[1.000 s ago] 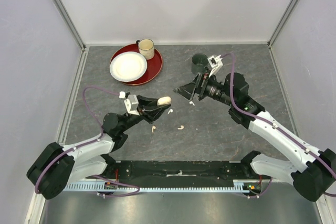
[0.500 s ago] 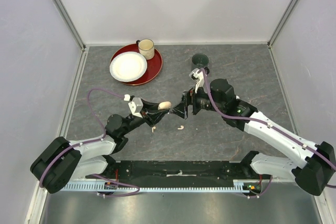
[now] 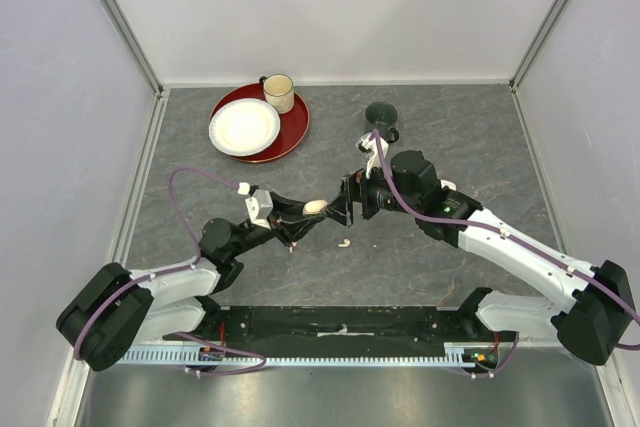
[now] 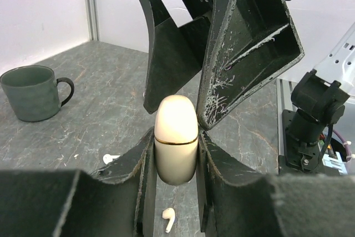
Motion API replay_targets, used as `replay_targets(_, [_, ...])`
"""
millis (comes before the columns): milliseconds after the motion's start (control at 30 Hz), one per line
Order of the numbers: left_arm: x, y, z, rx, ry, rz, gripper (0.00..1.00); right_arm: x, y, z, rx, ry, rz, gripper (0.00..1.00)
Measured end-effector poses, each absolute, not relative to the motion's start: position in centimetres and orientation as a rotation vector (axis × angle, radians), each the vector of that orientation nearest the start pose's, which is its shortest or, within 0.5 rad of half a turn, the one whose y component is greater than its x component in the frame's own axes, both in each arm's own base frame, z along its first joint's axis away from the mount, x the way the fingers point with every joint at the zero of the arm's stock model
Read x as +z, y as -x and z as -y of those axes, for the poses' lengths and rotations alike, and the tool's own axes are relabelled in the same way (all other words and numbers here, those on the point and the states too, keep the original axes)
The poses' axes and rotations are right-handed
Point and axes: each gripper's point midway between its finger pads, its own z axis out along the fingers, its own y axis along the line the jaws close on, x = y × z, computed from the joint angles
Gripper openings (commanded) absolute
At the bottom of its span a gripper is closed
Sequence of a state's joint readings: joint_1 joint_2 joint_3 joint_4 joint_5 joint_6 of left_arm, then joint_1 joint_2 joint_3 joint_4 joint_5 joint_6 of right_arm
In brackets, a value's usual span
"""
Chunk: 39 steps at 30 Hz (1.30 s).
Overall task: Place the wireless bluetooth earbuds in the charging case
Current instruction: Open the charging case.
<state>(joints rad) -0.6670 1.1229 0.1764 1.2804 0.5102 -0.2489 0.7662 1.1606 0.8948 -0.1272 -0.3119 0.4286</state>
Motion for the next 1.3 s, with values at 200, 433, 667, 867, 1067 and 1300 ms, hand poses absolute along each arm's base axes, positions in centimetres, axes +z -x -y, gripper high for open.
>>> replay_targets(200, [22.9,-19.0,27.1,-1.094,-0.731,-1.128,0.02,22.8,-21.6,-31.0,1.084,0.557,-2.026,0.97])
replay_targets(433, [23.5,-18.9,26.8,-1.084,-0.734,-1.105,0.02,23.3,-21.5,-31.3,1.108,0.543,-2.021,0.98])
replay_targets(667, [24.5,-18.6,26.5,-1.066,-0.737,-1.061,0.02,24.2,-21.3,-31.8,1.149,0.543,-2.003,0.98])
replay_targets(867, [24.8,-18.5,26.3,-1.055,-0.738,-1.044,0.02,24.5,-21.1,-32.1,1.178,0.544,-1.999,0.98])
replay_targets(1067, [24.9,-18.4,26.1,-1.044,-0.741,-1.031,0.02,24.6,-20.9,-32.4,1.200,0.550,-1.995,0.98])
replay_targets(1300, [25.3,-18.3,26.0,-1.033,-0.743,-1.013,0.02,24.9,-20.9,-32.5,1.217,0.548,-1.988,0.98])
